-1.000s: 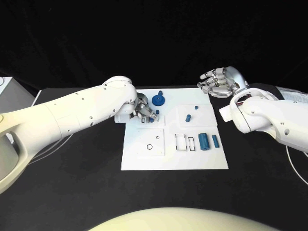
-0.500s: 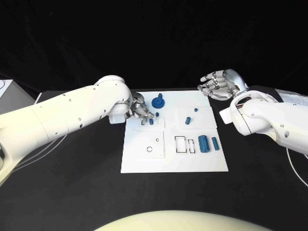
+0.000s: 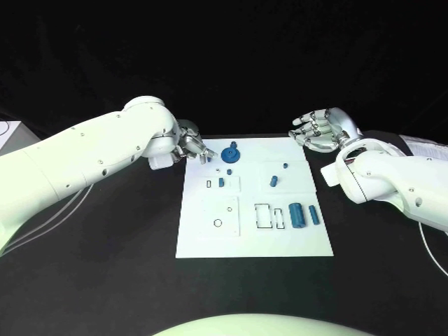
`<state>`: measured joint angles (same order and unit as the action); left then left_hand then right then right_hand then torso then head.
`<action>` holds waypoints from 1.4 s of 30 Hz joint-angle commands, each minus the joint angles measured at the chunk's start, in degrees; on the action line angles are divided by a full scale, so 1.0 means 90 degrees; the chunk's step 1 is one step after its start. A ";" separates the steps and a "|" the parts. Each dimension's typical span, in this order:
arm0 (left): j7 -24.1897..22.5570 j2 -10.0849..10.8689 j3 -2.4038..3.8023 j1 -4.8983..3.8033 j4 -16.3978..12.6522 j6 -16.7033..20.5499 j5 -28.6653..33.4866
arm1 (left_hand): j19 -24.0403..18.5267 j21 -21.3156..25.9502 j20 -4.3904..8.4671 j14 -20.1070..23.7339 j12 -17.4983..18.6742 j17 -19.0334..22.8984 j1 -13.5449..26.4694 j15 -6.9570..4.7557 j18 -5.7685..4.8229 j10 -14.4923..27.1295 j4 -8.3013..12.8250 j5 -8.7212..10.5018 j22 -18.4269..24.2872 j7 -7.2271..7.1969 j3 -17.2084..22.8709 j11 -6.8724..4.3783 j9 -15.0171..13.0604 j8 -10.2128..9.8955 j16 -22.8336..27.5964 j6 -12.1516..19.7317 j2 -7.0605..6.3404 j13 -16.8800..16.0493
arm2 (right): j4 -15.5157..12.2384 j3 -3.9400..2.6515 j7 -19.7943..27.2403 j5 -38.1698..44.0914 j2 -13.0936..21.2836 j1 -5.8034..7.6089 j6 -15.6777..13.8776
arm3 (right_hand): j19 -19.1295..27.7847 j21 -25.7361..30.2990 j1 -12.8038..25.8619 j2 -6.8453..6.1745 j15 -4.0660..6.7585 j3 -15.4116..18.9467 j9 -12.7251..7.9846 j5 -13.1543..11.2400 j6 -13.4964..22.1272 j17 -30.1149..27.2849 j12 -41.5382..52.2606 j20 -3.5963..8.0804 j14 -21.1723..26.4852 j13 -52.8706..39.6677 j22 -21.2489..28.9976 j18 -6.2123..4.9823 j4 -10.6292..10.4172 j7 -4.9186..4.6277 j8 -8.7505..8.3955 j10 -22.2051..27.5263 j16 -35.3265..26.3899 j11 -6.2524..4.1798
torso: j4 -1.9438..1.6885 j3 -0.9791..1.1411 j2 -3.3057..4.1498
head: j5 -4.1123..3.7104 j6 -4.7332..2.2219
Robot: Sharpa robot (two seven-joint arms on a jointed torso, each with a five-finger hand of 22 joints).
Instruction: Assemble the parts on the task board
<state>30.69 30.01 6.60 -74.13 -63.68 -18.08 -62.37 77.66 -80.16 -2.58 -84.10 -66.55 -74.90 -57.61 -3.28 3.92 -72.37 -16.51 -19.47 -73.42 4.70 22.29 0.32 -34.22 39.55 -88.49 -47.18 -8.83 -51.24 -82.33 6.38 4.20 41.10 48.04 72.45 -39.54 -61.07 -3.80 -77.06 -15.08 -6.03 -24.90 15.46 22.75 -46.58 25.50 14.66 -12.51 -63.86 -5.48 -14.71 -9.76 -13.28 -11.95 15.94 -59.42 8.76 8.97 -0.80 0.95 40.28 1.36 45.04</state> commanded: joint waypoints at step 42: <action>-0.0252 -0.1048 -0.0088 -0.0056 0.1889 0.0680 0.0182 | 0.0003 0.0043 -0.0126 -0.0536 0.0032 -0.1303 -0.0386 0.0129 0.0039 0.0101 0.0005 -0.0060 -0.0001 0.0126 -0.0115 0.0120 0.0269 -0.0339 0.0022 0.0135 -0.0058 0.0084 | -0.0099 -0.0003 0.0105 0.0015 0.0015 0.0002 0.0040 | 0.0055 0.0007 -0.0004 0.0007 -0.0031 0.0008 -0.0012 0.0053 0.0032 -0.0032 -0.0023 -0.0001 0.0004 0.0044 0.0055 -0.0086 0.0043 -0.0156 -0.0011 0.0019 -0.0066 0.0046 | 0.0068 -0.0041 0.0191 | 0.0069 -0.0235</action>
<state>29.13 20.75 5.79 -74.55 -46.74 -11.57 -61.03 77.70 -80.16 -3.40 -83.94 -66.55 -74.90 -60.48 -2.64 3.92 -71.66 -16.52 -19.99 -73.51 5.73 21.65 1.03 -31.86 36.70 -88.48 -46.17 -9.50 -50.50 -83.14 6.37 4.35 41.05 48.23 72.48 -39.57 -61.07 -3.80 -77.06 -15.09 -6.03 -24.90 15.42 22.97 -46.58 25.25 14.66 -12.51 -63.86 -5.14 -14.27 -9.76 -13.28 -11.95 15.94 -59.42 8.54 8.97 -0.20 0.55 41.96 1.99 42.88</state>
